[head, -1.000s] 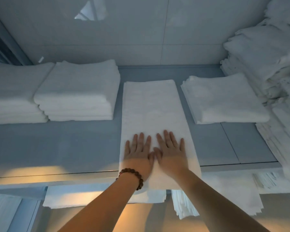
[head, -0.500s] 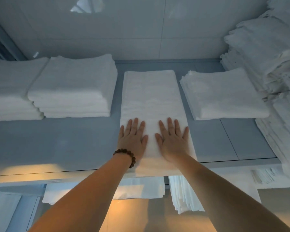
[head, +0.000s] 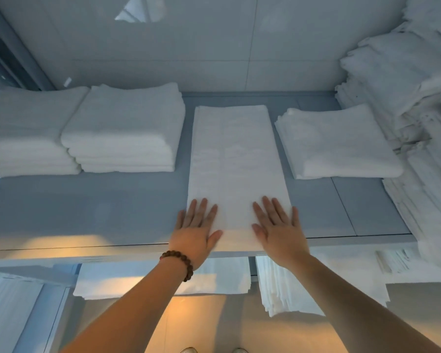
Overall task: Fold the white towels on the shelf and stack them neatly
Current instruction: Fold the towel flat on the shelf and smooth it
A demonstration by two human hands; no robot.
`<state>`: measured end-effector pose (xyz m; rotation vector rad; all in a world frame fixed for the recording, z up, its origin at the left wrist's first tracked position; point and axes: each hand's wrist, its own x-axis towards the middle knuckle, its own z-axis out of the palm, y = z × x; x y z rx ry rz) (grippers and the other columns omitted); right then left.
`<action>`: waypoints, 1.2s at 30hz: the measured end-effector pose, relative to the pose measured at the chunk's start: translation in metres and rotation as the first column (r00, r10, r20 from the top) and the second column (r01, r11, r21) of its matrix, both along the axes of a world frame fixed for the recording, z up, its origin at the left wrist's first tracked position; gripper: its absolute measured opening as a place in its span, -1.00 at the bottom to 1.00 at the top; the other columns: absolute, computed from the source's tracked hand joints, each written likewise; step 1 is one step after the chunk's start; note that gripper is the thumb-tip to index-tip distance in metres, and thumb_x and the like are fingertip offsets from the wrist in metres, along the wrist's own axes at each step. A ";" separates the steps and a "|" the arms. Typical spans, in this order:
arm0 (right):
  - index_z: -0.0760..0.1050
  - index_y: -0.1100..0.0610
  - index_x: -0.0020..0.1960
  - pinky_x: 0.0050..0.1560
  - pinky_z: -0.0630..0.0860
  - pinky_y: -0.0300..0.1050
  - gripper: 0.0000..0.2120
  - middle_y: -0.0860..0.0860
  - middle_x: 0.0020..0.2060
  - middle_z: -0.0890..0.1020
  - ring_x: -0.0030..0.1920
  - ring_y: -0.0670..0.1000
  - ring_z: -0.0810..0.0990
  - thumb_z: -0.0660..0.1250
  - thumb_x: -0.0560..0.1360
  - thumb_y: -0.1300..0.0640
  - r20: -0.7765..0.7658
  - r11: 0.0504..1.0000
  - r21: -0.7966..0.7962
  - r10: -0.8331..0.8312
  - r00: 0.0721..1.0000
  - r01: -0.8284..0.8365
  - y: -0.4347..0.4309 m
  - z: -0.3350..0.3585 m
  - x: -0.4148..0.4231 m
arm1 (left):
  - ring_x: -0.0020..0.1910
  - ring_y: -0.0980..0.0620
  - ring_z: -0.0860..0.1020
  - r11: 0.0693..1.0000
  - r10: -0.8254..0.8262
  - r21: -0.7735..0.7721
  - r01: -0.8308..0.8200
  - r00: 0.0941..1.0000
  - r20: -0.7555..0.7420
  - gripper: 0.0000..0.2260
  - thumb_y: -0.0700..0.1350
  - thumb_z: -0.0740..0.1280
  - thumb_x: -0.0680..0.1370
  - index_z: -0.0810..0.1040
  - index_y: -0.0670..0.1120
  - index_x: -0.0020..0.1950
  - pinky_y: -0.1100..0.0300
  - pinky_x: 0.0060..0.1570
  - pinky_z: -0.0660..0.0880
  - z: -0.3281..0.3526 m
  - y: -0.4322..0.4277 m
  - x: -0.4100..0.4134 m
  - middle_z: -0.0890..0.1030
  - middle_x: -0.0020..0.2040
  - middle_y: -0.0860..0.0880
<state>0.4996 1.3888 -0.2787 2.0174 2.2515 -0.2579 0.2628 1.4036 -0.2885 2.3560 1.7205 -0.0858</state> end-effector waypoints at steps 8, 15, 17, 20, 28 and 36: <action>-0.09 -0.06 0.53 0.50 -0.12 -0.02 -0.30 -0.05 0.53 -0.07 0.53 -0.03 -0.12 0.11 0.52 -0.26 -0.099 0.979 0.000 0.203 0.974 -0.204 -0.028 0.010 0.042 | 0.53 -0.03 -0.15 0.990 0.099 -0.128 -0.054 0.922 0.375 -0.48 0.03 0.16 0.60 0.04 0.09 0.52 0.02 0.48 0.05 0.018 -0.030 -0.018 -0.20 0.54 0.06; 0.36 0.14 0.40 0.40 0.24 0.01 -0.47 0.08 0.36 0.45 0.36 0.08 0.43 0.34 0.47 0.36 -0.140 0.960 0.235 0.190 0.972 -0.154 -0.041 0.012 0.047 | 0.53 -0.03 -0.15 0.985 0.146 -0.139 -0.098 0.906 0.397 -0.49 -0.19 0.14 0.57 0.13 0.06 0.51 0.01 0.47 0.10 0.023 -0.032 -0.008 -0.15 0.55 0.03; 0.43 0.16 0.34 0.31 0.35 0.06 -0.42 0.10 0.29 0.52 0.27 0.09 0.52 0.42 0.35 0.42 -0.103 0.949 0.287 0.166 0.981 -0.130 -0.041 0.014 0.044 | 0.52 -0.06 -0.15 0.985 0.157 -0.130 -0.115 0.911 0.381 -0.48 -0.21 0.13 0.56 0.14 0.06 0.51 -0.02 0.47 0.10 0.023 -0.031 -0.003 -0.14 0.55 0.02; 0.51 0.18 0.26 0.21 0.45 0.11 -0.44 0.10 0.20 0.59 0.19 0.10 0.59 0.49 0.28 0.40 -0.071 0.926 0.350 0.174 0.982 -0.139 -0.039 0.013 0.040 | 0.53 -0.07 -0.13 0.986 0.162 -0.093 -0.136 0.905 0.393 -0.50 -0.24 0.14 0.57 0.19 0.05 0.49 0.00 0.46 0.13 0.021 -0.032 0.002 -0.09 0.55 0.00; 0.52 0.20 0.25 0.22 0.43 0.03 -0.32 0.11 0.19 0.60 0.18 0.08 0.60 0.48 0.16 0.52 -0.019 0.938 0.321 0.145 0.989 -0.131 -0.037 0.012 0.044 | 0.50 -0.10 0.09 0.988 0.134 0.011 -0.152 0.901 0.412 -0.60 -0.21 0.16 0.60 0.33 0.01 0.43 0.09 0.43 0.15 0.010 -0.035 0.001 0.06 0.54 -0.06; 0.32 0.12 0.43 0.45 0.07 -0.05 -0.34 0.06 0.42 0.35 0.43 0.06 0.32 0.28 0.39 0.51 -0.113 0.966 0.225 0.153 0.982 -0.125 -0.038 0.009 0.045 | 0.51 -0.11 0.07 0.994 0.106 -0.010 -0.109 0.932 0.347 -0.50 -0.27 0.18 0.57 0.24 0.08 0.47 0.04 0.42 0.22 0.013 -0.031 -0.001 -0.02 0.55 0.00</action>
